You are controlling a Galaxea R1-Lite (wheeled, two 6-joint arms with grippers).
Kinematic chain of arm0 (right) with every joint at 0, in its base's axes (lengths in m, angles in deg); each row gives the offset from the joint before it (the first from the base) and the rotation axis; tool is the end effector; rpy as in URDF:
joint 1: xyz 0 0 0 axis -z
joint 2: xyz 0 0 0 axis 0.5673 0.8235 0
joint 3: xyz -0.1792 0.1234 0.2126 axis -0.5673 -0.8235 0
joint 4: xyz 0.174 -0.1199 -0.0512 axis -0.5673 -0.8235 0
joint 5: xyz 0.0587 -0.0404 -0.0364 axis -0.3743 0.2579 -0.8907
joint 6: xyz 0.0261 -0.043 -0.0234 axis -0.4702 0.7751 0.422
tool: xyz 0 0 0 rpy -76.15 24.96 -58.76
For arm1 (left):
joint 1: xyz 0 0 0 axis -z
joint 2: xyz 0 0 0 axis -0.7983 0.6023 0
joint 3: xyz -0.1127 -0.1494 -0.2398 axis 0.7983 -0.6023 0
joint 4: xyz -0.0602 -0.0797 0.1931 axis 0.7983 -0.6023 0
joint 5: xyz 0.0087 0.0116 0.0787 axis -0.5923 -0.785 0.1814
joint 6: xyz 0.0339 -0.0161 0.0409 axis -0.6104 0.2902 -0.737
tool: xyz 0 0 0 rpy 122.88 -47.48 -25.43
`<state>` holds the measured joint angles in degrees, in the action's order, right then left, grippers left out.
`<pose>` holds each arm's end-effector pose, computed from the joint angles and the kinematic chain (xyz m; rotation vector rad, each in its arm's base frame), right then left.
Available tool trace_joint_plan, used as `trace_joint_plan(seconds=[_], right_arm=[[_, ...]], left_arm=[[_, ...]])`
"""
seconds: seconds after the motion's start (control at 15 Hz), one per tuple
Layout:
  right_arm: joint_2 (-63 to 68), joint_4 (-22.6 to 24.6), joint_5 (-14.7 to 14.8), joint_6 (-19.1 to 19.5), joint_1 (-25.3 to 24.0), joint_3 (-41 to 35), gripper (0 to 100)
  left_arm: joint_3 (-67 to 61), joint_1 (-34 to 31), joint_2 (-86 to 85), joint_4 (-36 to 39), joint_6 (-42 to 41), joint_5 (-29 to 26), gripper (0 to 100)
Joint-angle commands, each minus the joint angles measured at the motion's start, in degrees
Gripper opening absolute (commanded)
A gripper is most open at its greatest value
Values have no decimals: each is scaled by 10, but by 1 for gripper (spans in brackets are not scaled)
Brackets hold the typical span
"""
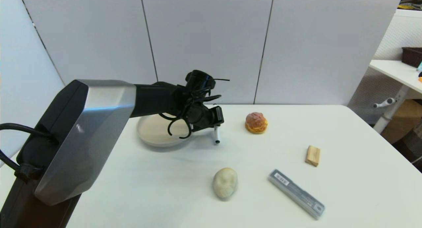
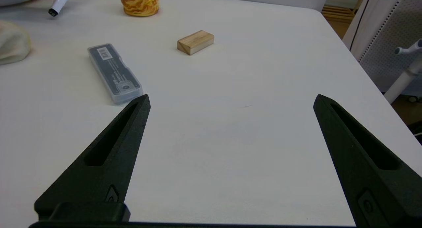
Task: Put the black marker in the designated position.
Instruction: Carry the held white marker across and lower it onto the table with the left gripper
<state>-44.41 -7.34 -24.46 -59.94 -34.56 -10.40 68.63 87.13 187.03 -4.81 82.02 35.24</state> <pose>0.0350 0.0025 0.0745 -0.0953 0.0042 0.0464 0.4354 -0.3027 0.1178 -0.3476 0.9194 -0.4250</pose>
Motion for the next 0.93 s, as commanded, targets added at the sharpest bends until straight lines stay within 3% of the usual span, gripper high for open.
trace_joint_plan(seconds=[0.07, 0.67, 0.73, 0.93], right_arm=[[-1, 0, -1, 1, 0, 0, 100], [-1, 0, 0, 1, 0, 0, 100], [1, 0, -1, 1, 0, 0, 100], [1, 0, -1, 1, 0, 0, 100]], left_arm=[[0, -3, 5, 0, 4, -12, 0], [0, -5, 16, 26, 0, -14, 0], [0, -5, 16, 26, 0, -14, 100], [0, -4, 15, 27, -2, -13, 100]])
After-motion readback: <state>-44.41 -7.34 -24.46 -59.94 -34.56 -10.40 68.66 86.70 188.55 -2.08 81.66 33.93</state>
